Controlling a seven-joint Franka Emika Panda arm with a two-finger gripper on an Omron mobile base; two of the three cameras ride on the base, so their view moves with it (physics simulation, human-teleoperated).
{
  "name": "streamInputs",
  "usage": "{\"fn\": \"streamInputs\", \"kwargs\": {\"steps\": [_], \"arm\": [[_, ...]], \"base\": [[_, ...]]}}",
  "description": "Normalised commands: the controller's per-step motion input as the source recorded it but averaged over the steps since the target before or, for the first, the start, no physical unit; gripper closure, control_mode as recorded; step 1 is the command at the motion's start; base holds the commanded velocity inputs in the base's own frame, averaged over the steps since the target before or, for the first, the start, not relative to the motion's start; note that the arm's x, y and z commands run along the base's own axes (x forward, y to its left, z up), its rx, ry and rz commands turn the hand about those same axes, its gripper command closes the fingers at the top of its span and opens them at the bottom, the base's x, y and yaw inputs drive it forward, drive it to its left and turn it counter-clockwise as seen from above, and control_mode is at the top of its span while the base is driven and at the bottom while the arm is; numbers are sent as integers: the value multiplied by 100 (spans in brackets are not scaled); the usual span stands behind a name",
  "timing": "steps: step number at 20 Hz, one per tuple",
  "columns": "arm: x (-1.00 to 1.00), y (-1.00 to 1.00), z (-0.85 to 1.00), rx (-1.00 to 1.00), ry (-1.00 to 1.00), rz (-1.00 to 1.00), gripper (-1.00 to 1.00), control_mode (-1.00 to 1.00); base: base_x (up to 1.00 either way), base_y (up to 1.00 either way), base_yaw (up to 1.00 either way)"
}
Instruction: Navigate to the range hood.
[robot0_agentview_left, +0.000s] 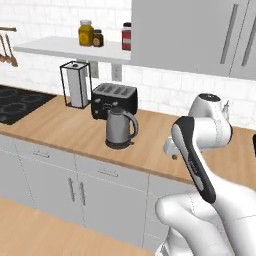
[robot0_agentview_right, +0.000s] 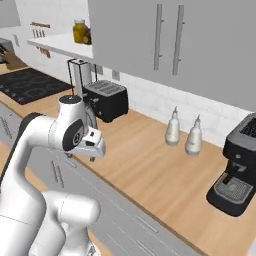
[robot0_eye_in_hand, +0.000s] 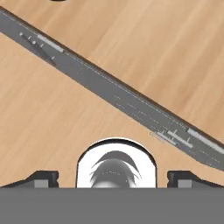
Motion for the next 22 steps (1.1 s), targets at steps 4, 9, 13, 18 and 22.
{"fn": "streamInputs", "kwargs": {"steps": [4,9,13,18,22], "arm": [[0,0,0,0,0,0,-100,100],[0,0,0,0,0,0,-100,100],[0,0,0,0,0,0,-100,100],[0,0,0,0,0,0,-100,100],[0,0,0,0,0,0,-100,100]], "base": [[25,81,52],[27,77,44],[24,77,40],[25,59,28],[27,30,-6]]}}
